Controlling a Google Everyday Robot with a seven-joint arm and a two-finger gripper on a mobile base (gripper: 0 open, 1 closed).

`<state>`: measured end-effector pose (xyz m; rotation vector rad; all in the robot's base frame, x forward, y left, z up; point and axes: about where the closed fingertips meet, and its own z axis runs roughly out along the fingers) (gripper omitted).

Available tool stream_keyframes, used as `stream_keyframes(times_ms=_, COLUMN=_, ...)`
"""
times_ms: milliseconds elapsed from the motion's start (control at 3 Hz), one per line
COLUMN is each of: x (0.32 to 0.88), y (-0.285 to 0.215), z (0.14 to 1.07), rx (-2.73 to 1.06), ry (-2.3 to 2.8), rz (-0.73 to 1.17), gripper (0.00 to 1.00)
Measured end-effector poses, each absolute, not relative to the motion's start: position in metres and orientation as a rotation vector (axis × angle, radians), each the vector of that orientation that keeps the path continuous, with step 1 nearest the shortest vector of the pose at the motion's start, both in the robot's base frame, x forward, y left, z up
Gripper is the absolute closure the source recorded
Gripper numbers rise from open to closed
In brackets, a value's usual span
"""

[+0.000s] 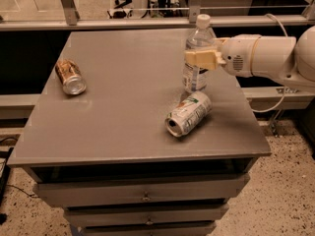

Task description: Move blue plastic bottle near 7up can

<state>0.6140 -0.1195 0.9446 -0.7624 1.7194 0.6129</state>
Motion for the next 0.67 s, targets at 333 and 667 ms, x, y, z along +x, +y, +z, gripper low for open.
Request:
stream_keyframes(times_ms=333, x=0.61, y=-0.1178, z=0.9378, rx=-0.763, ry=1.725, rz=0.628, gripper=0.52)
stream_keyframes(times_ms=667, x=0.6064, y=-0.1166, z=0.9335, rx=-0.761, ry=1.729, rz=0.636, gripper=0.29)
